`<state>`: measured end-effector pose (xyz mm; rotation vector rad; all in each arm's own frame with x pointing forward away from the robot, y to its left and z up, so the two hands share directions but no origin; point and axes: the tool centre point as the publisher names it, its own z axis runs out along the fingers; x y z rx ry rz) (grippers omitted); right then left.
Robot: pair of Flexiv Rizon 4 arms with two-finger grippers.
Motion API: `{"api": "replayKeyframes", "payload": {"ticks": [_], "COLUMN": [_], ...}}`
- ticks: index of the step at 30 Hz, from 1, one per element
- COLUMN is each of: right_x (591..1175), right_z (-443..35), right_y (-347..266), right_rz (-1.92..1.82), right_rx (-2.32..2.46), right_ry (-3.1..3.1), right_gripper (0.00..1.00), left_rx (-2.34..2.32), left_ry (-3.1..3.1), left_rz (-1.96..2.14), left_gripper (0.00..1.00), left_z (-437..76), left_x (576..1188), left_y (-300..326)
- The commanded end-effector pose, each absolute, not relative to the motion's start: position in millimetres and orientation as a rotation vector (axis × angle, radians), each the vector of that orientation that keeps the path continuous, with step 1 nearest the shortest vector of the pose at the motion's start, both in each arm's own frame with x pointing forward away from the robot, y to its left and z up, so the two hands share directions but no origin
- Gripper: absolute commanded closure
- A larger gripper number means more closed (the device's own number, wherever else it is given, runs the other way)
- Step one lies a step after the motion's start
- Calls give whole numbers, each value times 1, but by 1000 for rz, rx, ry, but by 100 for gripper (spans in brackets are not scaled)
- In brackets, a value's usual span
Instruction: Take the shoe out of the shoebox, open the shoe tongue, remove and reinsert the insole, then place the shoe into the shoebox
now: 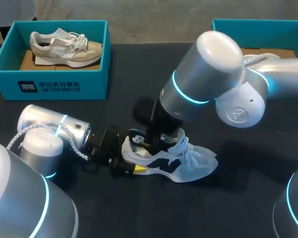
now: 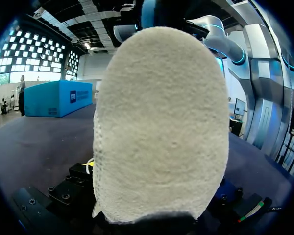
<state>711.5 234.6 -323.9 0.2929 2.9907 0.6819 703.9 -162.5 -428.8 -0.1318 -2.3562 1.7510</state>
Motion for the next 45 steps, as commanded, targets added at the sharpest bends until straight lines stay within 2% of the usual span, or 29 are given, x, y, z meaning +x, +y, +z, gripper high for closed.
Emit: {"api": "replayKeyframes", "payload": {"ticks": [1,26,45], "right_x": [709,732,751], "right_z": [-307,-260,-208], "right_y": [224,230,239], "right_rz": [732,1290,1289], "right_rx": [244,-116,-202], "right_ry": [2956,2562,2631], "right_gripper": [100,100,100], "left_rx": [-131,-131,-131], "left_ry": [-2359,-2359,-2359], "left_rz": [1748,1748,1748], "left_gripper": [100,100,100], "left_z": [-431,-431,-431], "left_x": [704,704,704], "left_y": [-164,-164,-164]}}
